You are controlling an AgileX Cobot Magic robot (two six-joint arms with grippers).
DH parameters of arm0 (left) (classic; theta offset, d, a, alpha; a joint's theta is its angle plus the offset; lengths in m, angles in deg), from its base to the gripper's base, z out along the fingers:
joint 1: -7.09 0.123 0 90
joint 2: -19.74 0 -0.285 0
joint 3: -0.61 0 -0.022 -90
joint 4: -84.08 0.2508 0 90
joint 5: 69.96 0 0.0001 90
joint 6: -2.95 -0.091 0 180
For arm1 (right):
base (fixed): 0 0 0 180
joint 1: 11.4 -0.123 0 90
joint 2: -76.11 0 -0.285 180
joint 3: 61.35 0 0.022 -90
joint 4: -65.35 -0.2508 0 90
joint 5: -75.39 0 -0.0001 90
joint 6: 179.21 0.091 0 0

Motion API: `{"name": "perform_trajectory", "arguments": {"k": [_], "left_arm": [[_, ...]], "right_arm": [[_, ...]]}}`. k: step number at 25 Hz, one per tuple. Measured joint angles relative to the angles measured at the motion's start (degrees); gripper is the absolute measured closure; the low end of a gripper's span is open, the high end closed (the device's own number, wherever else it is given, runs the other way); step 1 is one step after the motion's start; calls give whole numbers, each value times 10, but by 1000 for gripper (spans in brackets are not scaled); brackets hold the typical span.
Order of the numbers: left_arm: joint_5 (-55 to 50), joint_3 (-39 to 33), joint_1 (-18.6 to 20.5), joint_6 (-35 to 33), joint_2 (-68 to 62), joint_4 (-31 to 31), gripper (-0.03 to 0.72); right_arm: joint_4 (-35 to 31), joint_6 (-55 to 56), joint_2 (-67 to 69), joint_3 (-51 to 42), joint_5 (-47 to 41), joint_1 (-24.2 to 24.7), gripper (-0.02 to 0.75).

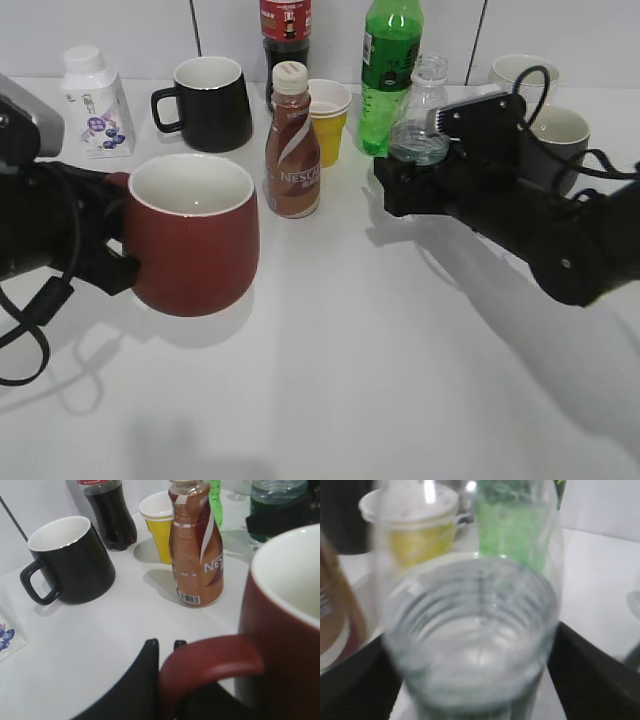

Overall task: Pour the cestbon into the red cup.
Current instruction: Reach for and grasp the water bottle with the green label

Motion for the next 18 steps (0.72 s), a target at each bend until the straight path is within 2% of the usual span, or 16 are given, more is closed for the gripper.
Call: {"name": "perform_trajectory", "arguments": {"k": [6, 11, 18], "left_arm": [[-4, 0, 0, 0, 0, 0, 639], [-4, 0, 0, 0, 0, 17, 639], [18, 0, -1, 0, -13, 20, 640]], "right_arm": [[-22, 0, 33, 47, -7, 0, 112], [-49, -1, 36, 50, -9, 0, 279], [-51, -30, 30, 46, -11, 0, 279]]}}
